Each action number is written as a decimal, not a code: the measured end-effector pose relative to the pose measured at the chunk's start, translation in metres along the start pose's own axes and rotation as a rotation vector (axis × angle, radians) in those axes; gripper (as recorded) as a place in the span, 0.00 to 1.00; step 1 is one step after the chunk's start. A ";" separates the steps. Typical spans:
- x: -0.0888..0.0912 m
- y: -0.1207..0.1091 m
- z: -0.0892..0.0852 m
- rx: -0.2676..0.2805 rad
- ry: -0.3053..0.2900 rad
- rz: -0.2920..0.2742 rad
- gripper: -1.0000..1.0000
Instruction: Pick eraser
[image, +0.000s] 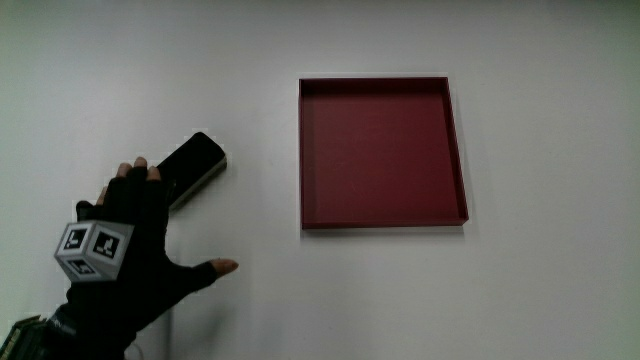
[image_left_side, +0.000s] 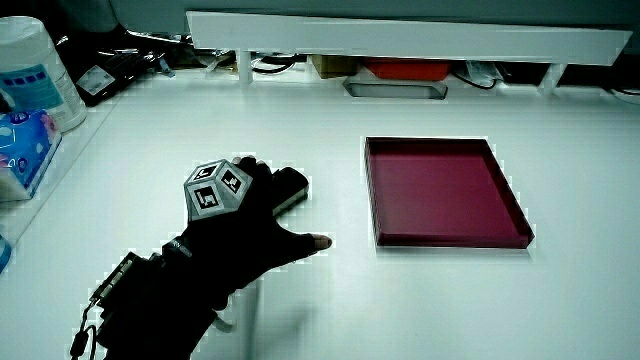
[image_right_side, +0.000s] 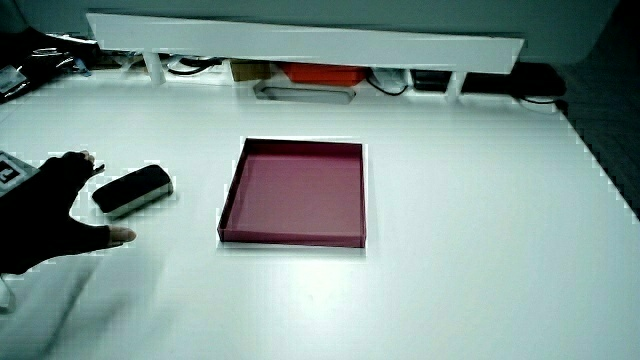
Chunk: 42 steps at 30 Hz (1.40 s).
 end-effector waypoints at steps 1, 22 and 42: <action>-0.005 0.004 -0.001 0.022 0.042 0.015 0.50; -0.045 0.098 0.013 -0.084 -0.052 0.173 0.50; -0.066 0.139 0.005 -0.169 -0.080 0.284 0.50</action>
